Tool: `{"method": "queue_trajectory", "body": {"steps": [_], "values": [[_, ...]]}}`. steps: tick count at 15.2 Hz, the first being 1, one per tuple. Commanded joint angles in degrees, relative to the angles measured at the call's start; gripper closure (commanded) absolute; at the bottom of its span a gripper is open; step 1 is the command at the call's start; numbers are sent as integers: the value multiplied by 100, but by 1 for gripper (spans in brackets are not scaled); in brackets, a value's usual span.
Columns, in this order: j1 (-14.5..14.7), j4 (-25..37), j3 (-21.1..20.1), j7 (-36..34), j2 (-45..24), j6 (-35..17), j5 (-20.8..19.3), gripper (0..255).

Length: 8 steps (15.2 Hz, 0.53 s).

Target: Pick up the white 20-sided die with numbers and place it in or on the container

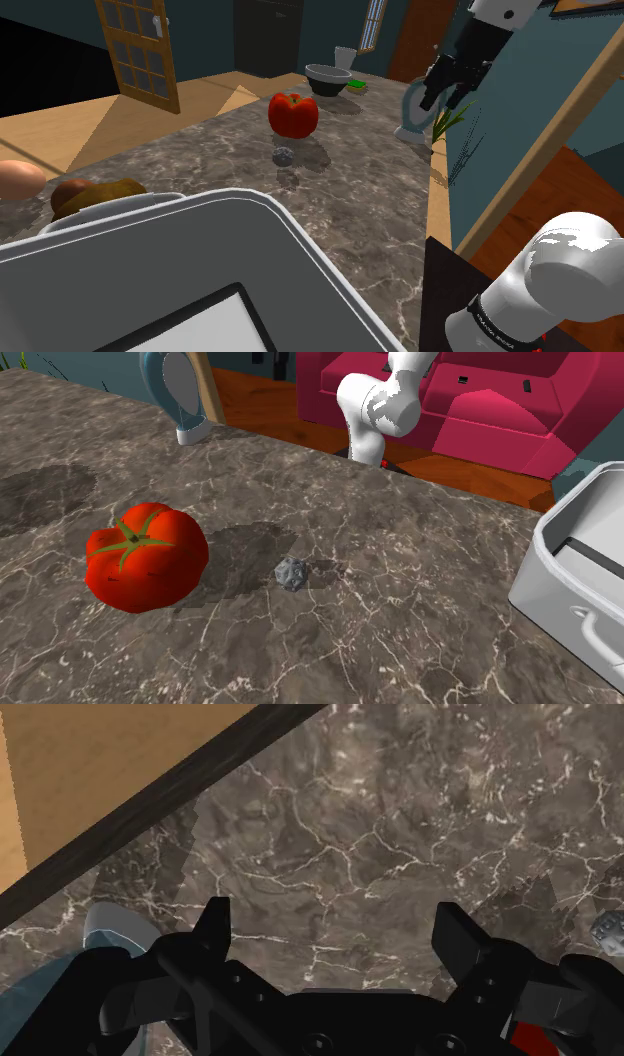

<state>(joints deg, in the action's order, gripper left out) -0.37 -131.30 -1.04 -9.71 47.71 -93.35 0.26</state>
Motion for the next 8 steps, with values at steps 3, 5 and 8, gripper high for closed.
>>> {"method": "queue_trajectory", "body": {"steps": [3,5,8], "values": [[55,-81,-171,-234,-151,-242,176,0],[109,-134,-344,-460,-327,-490,345,0],[186,-161,-605,-790,-640,-870,580,0]]}}
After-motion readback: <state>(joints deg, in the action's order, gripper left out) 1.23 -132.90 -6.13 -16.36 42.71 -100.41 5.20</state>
